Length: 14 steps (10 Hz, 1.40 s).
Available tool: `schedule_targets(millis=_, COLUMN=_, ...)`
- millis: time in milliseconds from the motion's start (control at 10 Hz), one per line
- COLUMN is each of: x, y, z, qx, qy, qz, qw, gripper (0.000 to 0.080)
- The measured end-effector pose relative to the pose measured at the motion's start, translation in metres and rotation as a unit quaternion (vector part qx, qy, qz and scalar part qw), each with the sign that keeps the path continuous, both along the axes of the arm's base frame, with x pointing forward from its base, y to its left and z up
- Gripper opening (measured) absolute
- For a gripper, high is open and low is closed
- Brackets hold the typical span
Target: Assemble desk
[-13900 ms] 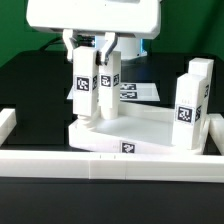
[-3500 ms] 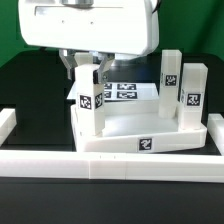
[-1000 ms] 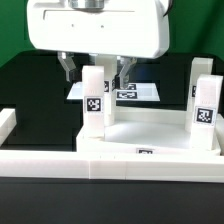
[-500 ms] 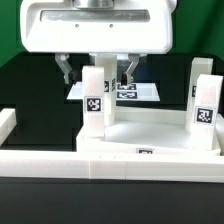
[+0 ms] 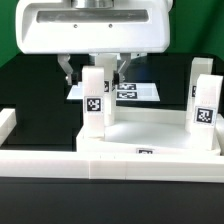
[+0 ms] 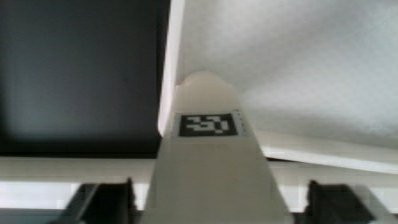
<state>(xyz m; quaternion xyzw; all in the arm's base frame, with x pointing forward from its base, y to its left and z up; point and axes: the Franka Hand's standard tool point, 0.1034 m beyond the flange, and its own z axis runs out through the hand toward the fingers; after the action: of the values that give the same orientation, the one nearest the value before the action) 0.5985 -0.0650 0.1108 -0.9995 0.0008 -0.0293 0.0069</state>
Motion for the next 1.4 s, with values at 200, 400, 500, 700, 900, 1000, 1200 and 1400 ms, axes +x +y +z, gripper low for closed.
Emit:
schedule_targets(millis=200, x=0.0000, y=-0.0002, z=-0.0001, qx=0.000, qy=0.000, qz=0.000, qw=1.000, gripper=0.0288)
schedule_targets(millis=400, x=-0.0001, y=-0.0002, z=-0.0001, qx=0.001, qy=0.000, qz=-0.017, qw=1.000, gripper=0.0288)
schedule_targets(millis=500, x=-0.0001, y=-0.0003, z=-0.0001, qx=0.001, qy=0.000, qz=-0.017, qw=1.000, gripper=0.0288)
schedule_targets(millis=700, x=-0.0001, y=-0.0003, z=-0.0002, qx=0.006, qy=0.001, qz=-0.077, qw=0.997, gripper=0.0288)
schedule_targets(millis=900, x=-0.0004, y=0.0000, z=-0.0008, qx=0.015, qy=0.003, qz=-0.199, qw=0.980, gripper=0.0289)
schedule_targets(millis=1000, x=-0.0002, y=0.0010, z=-0.0012, qx=0.017, qy=0.003, qz=-0.241, qw=0.970, gripper=0.0290)
schedule_targets(millis=1200, x=0.0008, y=0.0011, z=-0.0016, qx=0.024, qy=0.002, qz=-0.325, qw=0.945, gripper=0.0290)
schedule_targets(millis=1400, x=0.0019, y=0.0017, z=-0.0017, qx=0.030, qy=0.001, qz=-0.419, qw=0.907, gripper=0.0290)
